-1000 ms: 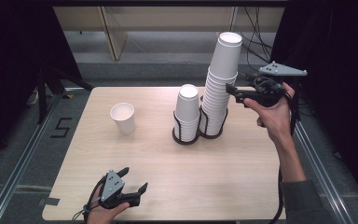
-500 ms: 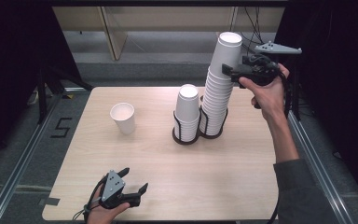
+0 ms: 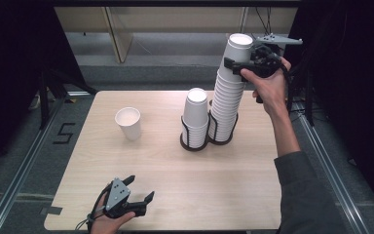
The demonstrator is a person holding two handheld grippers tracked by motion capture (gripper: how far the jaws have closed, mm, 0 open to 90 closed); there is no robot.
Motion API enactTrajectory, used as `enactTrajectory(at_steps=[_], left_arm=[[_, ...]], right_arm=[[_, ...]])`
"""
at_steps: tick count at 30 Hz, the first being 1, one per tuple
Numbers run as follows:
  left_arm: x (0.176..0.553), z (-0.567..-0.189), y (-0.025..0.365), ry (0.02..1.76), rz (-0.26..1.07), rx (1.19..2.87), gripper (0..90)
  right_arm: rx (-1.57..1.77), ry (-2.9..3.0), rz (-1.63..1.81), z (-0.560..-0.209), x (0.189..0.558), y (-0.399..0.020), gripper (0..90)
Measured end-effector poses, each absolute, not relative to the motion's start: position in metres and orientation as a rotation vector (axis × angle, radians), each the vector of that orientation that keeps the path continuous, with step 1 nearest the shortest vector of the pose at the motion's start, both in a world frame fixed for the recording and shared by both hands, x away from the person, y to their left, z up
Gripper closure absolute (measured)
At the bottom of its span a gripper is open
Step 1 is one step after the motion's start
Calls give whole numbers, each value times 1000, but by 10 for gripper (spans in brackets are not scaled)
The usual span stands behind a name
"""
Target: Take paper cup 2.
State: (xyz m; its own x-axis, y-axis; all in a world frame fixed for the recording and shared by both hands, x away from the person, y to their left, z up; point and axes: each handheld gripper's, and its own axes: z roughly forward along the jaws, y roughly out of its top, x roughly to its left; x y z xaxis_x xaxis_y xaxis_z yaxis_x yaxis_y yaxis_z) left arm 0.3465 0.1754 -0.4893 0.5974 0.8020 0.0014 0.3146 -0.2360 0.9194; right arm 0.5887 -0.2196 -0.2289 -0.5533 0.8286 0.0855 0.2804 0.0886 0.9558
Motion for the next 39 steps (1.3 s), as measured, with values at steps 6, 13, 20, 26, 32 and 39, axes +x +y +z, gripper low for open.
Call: enactTrajectory(at_steps=[6, 13, 20, 26, 32, 39], left_arm=[[346, -489, 176, 905, 603, 1812, 145], [346, -489, 176, 910, 605, 1821, 145], [345, -488, 176, 910, 603, 1831, 145], [345, -489, 176, 909, 598, 1835, 145], [345, -489, 174, 898, 589, 1846, 145], [345, -490, 173, 887, 586, 1845, 145]], right_arm=[[1079, 1888, 1483, -229, 592, -218, 184], [1069, 1853, 1481, -216, 588, -218, 197], [1044, 1795, 1507, -193, 584, -220, 200], [1007, 1743, 1518, -170, 578, -220, 200], [996, 1701, 1505, -151, 567, -222, 201], [990, 1679, 1525, -144, 555, -237, 201]])
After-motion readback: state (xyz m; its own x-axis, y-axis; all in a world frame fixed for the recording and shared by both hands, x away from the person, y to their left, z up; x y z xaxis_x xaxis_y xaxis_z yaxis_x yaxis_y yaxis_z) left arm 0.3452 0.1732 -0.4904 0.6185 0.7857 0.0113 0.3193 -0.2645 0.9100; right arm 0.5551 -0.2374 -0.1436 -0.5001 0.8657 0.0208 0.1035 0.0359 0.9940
